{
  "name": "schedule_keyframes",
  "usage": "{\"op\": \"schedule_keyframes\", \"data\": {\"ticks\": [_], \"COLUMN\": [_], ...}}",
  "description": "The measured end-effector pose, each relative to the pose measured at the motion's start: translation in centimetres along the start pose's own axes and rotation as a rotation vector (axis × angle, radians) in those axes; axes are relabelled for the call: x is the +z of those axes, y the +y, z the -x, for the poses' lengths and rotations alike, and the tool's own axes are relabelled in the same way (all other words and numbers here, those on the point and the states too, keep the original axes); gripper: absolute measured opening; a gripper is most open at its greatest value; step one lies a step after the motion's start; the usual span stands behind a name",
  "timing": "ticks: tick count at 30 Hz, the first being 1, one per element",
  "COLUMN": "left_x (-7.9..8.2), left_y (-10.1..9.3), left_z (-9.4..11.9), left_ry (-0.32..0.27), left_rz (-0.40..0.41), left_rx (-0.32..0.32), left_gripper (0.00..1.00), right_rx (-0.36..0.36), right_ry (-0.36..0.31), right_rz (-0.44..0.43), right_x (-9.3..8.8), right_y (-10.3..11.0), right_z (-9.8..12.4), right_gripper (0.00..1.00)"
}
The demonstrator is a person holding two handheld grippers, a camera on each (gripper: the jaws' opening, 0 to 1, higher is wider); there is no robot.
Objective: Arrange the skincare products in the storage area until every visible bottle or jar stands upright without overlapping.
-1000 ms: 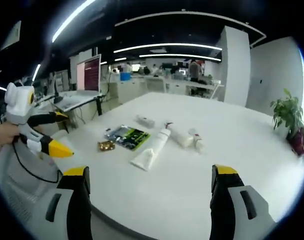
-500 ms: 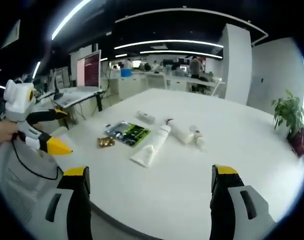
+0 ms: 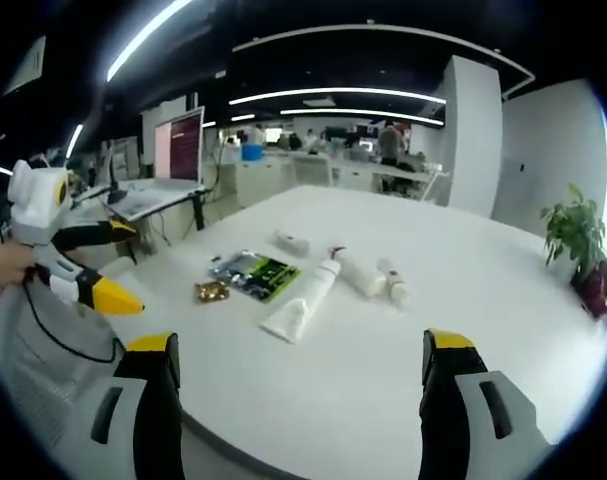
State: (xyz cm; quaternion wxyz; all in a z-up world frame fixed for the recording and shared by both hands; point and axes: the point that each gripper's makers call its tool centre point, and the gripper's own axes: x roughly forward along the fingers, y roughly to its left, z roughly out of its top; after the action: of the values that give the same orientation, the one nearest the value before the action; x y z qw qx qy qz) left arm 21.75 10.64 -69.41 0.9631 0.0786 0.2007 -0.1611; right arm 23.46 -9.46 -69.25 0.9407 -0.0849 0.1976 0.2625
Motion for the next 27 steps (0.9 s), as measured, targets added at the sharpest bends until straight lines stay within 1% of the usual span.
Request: {"op": "schedule_keyframes", "data": {"ticks": [7, 11, 12, 13, 14, 16, 17, 19, 21, 22, 26, 27], "left_x": [0.3, 0.2, 0.2, 0.2, 0.2, 0.2, 0.2, 0.2, 0.2, 0.2, 0.2, 0.3], "left_y": [0.0, -0.1, 0.1, 0.2, 0.3, 0.4, 0.5, 0.4, 0.5, 0.5, 0.5, 0.4], "left_z": [0.0, 0.0, 0.0, 0.0, 0.0, 0.0, 0.0, 0.0, -0.1, -0.1, 0.0, 0.0], "left_ry": [-0.013, -0.01, -0.01, -0.011, -0.012, -0.012, -0.012, -0.013, -0.013, -0.013, -0.011, -0.012], "left_rz": [0.001, -0.007, -0.006, -0.005, -0.004, -0.004, -0.007, -0.013, -0.016, -0.016, -0.017, -0.018], "left_rx": [-0.006, -0.01, -0.008, -0.007, -0.004, -0.002, -0.001, -0.001, 0.0, 0.0, 0.004, 0.004], "left_gripper": [0.99, 0.99, 0.99, 0.98, 0.98, 0.98, 0.98, 0.98, 0.98, 0.98, 0.98, 0.98], "right_rx": [0.016, 0.031, 0.04, 0.068, 0.08, 0.079, 0.094, 0.122, 0.148, 0.157, 0.153, 0.152], "right_ry": [0.006, 0.027, 0.03, 0.038, 0.048, 0.048, 0.041, 0.054, 0.025, 0.023, 0.08, 0.086], "right_rz": [0.027, 0.042, 0.047, 0.067, 0.086, 0.11, 0.128, 0.124, 0.137, 0.146, 0.241, 0.238], "right_x": [0.2, -0.1, 0.0, 0.0, 0.1, 0.5, 0.7, 1.0, 2.0, 2.1, 2.1, 2.1], "right_y": [0.4, 0.6, 0.7, 0.9, 0.9, 0.4, 0.2, -0.2, -0.4, -0.4, -1.8, -2.1], "right_z": [-0.3, -0.4, -0.4, -0.4, -0.4, -0.5, -0.6, -0.9, -1.1, -1.2, -2.3, -2.5], "right_gripper": [1.0, 1.0, 1.0, 1.0, 1.0, 1.0, 1.0, 1.0, 1.0, 1.0, 1.0, 1.0]}}
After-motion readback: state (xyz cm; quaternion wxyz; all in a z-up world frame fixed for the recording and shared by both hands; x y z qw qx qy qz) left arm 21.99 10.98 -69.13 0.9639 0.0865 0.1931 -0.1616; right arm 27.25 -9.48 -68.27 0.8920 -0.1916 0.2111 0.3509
